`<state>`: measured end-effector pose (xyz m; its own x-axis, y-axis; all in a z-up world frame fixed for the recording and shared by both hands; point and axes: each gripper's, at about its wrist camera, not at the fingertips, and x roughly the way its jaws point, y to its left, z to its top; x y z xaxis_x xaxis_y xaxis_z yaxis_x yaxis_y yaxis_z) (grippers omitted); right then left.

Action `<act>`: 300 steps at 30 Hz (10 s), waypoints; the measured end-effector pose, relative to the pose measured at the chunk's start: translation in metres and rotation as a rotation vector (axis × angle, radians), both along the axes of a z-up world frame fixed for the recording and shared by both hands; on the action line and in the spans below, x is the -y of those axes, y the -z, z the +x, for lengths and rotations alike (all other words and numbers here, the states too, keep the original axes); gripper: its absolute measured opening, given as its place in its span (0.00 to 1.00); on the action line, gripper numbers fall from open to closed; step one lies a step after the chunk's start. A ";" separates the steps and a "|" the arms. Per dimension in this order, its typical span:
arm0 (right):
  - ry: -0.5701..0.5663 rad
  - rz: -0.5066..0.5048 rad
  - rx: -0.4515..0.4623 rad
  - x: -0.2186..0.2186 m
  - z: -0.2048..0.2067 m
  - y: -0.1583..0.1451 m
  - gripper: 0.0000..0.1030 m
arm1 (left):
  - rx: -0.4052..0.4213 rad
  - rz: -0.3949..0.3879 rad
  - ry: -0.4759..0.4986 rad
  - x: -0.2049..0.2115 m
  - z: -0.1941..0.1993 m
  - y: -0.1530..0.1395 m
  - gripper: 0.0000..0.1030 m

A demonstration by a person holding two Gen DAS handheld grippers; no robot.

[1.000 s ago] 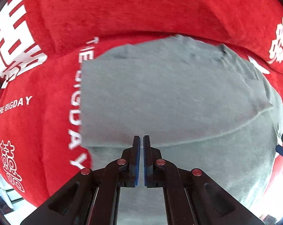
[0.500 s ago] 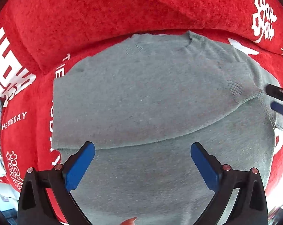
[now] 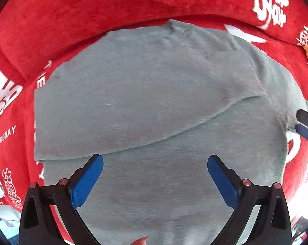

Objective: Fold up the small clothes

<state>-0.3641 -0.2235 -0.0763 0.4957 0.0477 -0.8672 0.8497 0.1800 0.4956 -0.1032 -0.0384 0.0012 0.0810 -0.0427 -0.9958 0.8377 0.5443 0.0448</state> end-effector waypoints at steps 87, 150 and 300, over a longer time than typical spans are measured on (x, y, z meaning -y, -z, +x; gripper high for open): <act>-0.094 0.132 0.029 -0.053 0.099 0.004 0.46 | 0.079 -0.143 -0.447 -0.136 0.155 0.000 0.99; -0.508 -0.180 -0.256 -0.074 0.096 -0.052 0.53 | 0.083 0.029 -0.301 -0.137 0.120 0.013 1.00; -0.383 -0.042 -0.078 -0.051 0.160 -0.054 0.72 | -0.141 -0.176 -0.038 -0.115 0.139 -0.019 0.82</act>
